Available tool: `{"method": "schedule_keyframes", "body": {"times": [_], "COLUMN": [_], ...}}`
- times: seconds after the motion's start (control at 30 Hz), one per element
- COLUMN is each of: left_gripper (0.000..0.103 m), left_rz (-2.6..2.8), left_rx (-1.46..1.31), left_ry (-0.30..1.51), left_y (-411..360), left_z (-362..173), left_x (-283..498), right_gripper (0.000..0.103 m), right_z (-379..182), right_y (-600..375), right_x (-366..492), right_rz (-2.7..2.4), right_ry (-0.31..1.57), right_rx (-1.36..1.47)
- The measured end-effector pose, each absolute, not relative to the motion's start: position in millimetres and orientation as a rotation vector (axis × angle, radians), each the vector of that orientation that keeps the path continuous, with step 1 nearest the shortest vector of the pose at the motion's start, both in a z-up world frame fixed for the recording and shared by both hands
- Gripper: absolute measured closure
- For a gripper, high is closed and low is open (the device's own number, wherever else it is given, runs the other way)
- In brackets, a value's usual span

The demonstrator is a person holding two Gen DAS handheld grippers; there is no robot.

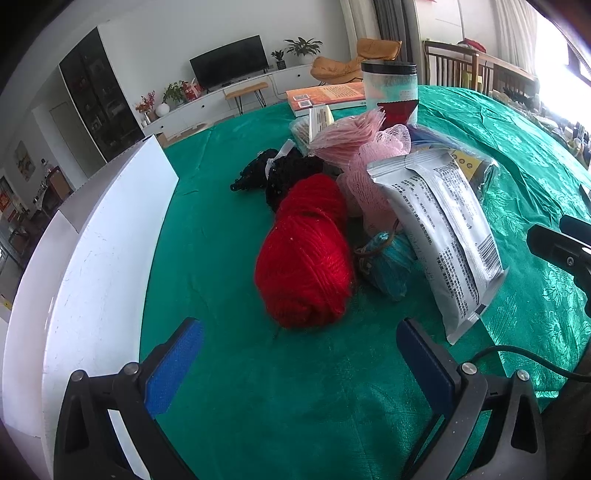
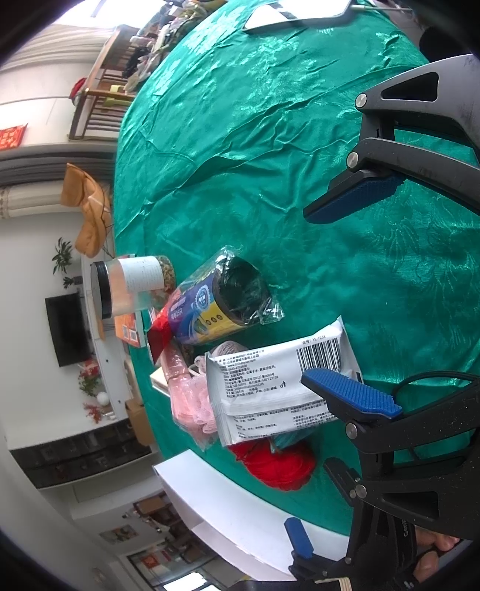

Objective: Organize soft objects
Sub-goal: 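Move both tools forward toward the pile of soft items, then close the right tool on the blue garbage-bag roll while the left tool grasps the red yarn ball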

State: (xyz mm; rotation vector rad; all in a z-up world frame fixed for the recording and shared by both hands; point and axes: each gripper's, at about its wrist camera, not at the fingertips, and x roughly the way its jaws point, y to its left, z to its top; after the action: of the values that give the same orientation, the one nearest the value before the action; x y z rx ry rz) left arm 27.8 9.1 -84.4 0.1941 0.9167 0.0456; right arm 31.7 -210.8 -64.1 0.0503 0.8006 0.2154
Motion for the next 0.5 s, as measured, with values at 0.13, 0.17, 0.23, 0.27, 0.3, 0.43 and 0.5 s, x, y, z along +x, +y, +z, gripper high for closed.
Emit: {"method": "schedule_keyframes", "body": {"times": [0.13, 0.17, 0.23, 0.27, 0.3, 0.43, 0.5], "left_gripper": [0.0, 0.0, 0.0, 0.0, 0.0, 0.0, 0.0], "left_rz": [0.002, -0.016, -0.06, -0.069, -0.066, -0.081, -0.07], "left_rx": [0.09, 0.058, 0.006, -0.008, -0.013, -0.081, -0.148], "left_ry": [0.94, 0.949, 0.969, 0.969, 0.971, 1.006, 1.013], "left_y": [24.3, 28.6, 34.4, 36.6, 37.7, 45.2, 55.3], "left_z": [-77.3, -74.9, -71.7, -71.2, -72.3, -84.4, -88.3], "left_x": [41.6, 48.2, 62.2, 68.6, 74.8, 97.6, 106.2], "right_gripper": [0.02, 0.02, 0.02, 0.02, 0.02, 0.02, 0.02], "right_z": [-64.4, -64.4, -64.7, -65.0, -65.0, -65.0, -65.3], "right_y": [-211.6, -211.8, -212.1, -212.2, -212.2, -212.6, -213.8], "right_x": [32.6, 32.6, 32.9, 33.1, 33.1, 33.1, 33.1], "right_rz": [0.215, 0.214, 0.214, 0.213, 0.213, 0.213, 0.211], "right_ry": [0.804, 0.804, 0.805, 0.806, 0.806, 0.803, 0.801], "right_rx": [0.058, 0.059, 0.062, 0.063, 0.063, 0.065, 0.071]}}
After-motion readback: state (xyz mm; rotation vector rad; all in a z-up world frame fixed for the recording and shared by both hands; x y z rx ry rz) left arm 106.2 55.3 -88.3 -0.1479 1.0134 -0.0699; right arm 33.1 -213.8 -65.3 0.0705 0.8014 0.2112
